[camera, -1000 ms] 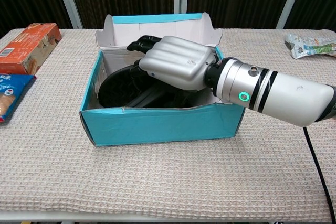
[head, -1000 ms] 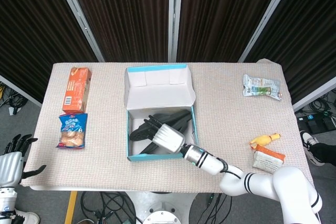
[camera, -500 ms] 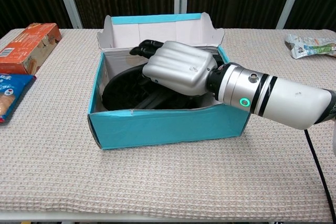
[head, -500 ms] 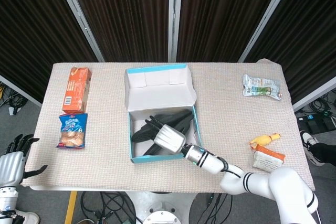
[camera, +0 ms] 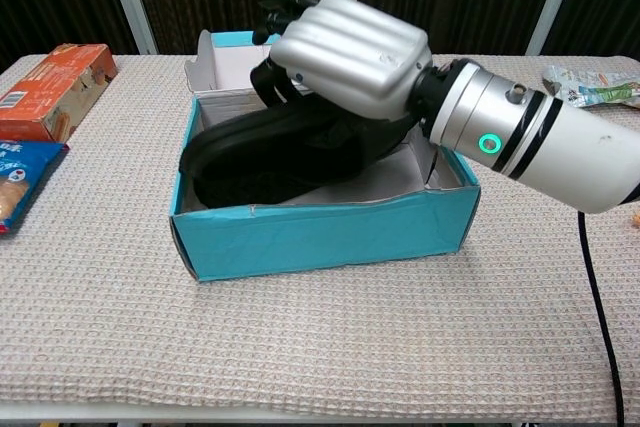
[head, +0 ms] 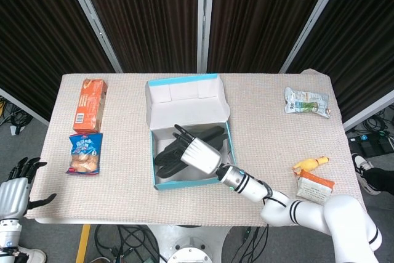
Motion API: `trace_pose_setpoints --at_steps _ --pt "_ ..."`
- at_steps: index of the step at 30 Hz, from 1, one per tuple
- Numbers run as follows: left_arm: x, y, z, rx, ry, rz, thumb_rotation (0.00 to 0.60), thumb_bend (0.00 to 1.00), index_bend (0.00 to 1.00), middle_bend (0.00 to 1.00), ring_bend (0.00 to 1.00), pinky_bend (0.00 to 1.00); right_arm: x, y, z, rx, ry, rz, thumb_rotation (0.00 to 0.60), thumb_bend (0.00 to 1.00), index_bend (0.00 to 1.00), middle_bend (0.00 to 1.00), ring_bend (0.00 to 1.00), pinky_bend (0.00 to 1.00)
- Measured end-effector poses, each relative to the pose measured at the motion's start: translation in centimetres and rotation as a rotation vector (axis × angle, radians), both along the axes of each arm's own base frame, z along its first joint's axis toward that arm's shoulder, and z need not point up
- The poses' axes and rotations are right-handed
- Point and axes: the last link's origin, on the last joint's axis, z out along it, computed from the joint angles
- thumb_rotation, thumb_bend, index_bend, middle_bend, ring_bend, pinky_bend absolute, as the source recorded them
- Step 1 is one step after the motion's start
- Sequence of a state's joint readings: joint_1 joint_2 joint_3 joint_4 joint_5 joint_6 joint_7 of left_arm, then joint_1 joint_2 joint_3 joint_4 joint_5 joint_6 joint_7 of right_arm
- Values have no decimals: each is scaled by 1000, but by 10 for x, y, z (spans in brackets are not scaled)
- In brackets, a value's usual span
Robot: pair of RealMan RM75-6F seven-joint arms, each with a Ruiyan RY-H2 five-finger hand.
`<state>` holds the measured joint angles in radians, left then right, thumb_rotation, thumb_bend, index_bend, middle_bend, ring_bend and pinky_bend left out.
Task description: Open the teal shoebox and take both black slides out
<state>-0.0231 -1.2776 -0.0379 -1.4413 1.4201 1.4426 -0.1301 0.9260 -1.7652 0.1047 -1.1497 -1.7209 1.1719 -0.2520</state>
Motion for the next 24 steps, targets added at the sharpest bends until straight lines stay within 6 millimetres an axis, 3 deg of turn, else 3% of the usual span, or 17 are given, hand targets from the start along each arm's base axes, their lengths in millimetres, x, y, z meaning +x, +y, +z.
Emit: trace_pose_setpoints --at_steps 4,10,13,17,20,24 --pt "1 1 1 4 2 -5 600 0 233 133 42 136 6 -1 20 13 -113 -39 600 512 797 624 168 0" --pt "2 4 3 7 8 -17 600 0 233 133 42 136 0 -19 72 -68 -273 -127 600 511 780 624 168 0" --pt "4 6 4 9 11 -26 600 0 233 133 42 136 -17 -33 100 -112 -303 -211 600 509 759 624 168 0" --pt "7 10 4 6 13 -37 600 0 233 133 42 136 -53 -45 131 -155 -308 -372 600 507 738 616 168 27" --pt "10 12 4 3 14 -46 600 0 233 133 42 136 -82 -49 138 -135 -267 -511 600 503 722 599 168 126" --pt "13 16 5 -1 20 -55 600 0 233 133 42 136 -121 -52 139 -80 -170 -688 600 493 687 555 159 137"
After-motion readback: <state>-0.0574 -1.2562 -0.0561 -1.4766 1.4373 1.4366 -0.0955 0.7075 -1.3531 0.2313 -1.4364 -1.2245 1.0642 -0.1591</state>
